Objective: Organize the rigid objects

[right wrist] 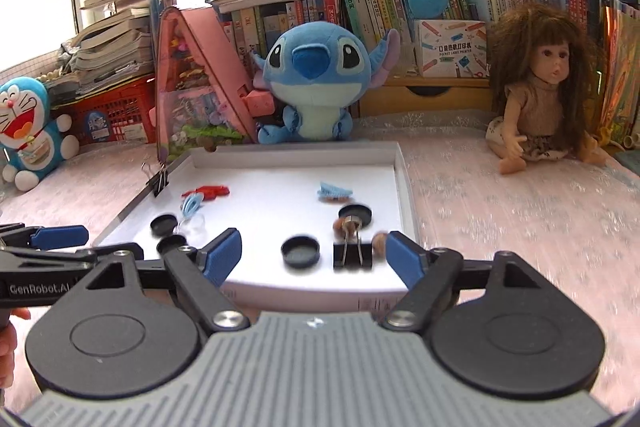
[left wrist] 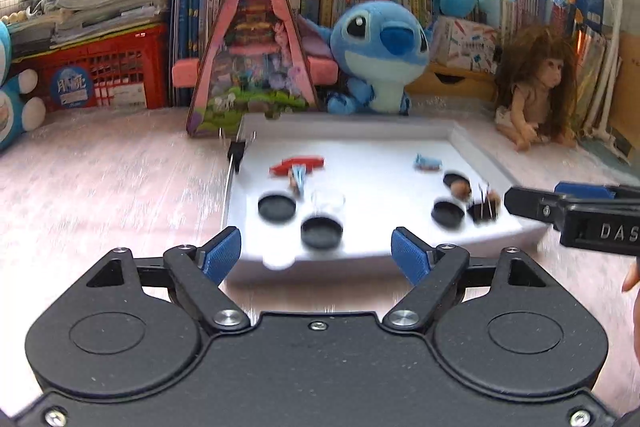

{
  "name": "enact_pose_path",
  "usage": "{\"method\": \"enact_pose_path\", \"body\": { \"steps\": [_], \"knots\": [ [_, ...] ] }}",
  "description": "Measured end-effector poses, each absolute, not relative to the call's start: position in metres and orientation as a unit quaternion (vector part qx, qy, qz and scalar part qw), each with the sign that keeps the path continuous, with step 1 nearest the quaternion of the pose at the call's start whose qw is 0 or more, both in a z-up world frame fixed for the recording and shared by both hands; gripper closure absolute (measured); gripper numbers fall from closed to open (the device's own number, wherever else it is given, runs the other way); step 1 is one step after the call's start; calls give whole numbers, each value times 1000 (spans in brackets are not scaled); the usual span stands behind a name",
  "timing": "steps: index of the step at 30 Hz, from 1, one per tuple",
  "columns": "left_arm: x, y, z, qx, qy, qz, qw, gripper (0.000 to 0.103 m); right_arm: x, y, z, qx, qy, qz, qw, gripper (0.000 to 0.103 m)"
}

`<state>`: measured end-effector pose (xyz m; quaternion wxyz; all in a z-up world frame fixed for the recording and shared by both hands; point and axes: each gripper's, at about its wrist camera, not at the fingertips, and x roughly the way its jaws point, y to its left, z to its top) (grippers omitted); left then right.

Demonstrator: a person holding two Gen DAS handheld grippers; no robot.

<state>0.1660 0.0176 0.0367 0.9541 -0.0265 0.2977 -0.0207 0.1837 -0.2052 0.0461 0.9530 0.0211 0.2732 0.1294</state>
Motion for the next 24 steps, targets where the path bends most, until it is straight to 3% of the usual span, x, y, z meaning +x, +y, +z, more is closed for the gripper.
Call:
{"method": "enact_pose_path", "body": {
  "steps": [11,16,21,24],
  "knots": [
    [147,11,-6,1,333,1,943,21,165,-203,6,-9,314,110,943,13],
    [152,12,-11,0,334,12,942,14,168,-196,-5,-24,320,107,941,6],
    [158,14,-14,-4,343,25,939,1,172,-191,-11,-33,338,106,935,0],
    [159,15,-14,-4,344,29,939,0,175,-191,-12,-32,345,108,932,0]
  ]
}}
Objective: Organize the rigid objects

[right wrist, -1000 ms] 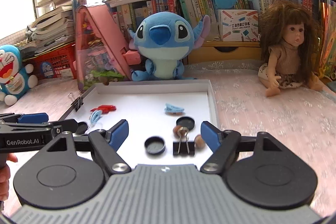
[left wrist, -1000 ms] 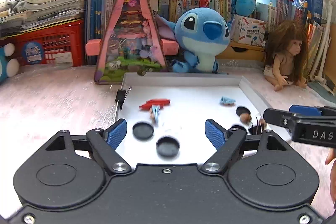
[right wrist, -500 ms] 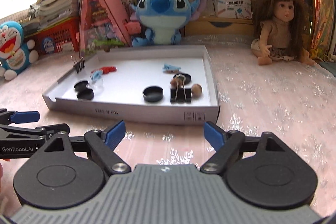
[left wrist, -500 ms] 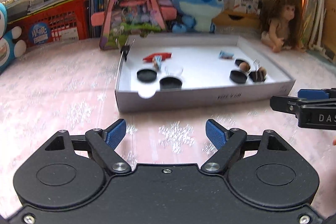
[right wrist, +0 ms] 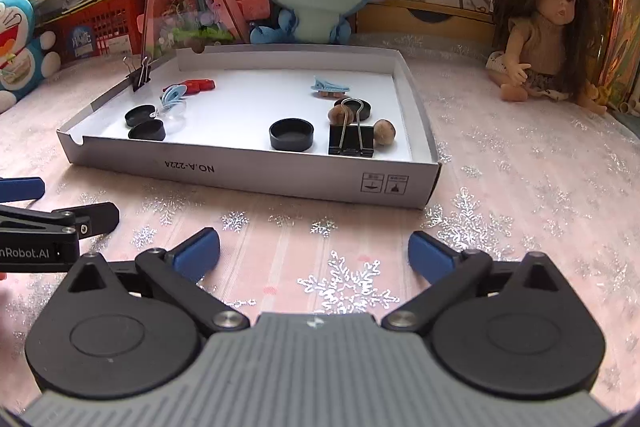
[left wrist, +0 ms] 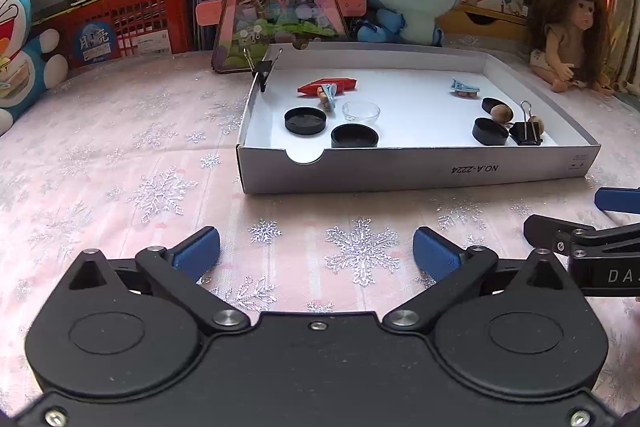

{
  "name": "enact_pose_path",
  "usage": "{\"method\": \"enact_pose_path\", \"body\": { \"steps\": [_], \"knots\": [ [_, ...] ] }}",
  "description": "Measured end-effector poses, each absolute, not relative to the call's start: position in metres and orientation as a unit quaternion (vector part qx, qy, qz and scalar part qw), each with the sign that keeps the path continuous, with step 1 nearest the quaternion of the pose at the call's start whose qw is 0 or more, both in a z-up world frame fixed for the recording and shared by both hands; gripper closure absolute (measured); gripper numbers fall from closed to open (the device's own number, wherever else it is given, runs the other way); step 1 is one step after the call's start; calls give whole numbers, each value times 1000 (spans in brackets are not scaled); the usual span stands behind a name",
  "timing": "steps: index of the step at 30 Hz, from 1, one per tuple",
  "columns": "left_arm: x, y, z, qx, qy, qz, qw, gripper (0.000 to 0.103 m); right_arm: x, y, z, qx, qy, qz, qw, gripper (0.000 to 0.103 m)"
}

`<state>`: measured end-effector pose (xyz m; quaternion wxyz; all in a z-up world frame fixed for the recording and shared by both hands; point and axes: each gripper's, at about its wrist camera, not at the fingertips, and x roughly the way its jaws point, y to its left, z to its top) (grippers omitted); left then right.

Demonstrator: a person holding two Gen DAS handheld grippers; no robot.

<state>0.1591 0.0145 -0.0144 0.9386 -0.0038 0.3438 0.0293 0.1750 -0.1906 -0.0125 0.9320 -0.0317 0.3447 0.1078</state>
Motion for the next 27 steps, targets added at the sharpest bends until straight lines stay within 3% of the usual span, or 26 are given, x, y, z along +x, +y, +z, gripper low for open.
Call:
{"method": "enact_pose_path", "body": {
  "steps": [27],
  "knots": [
    [159,15,-14,-4,344,29,939,0,175,-192,-13,-27,346,110,932,0]
  ]
}}
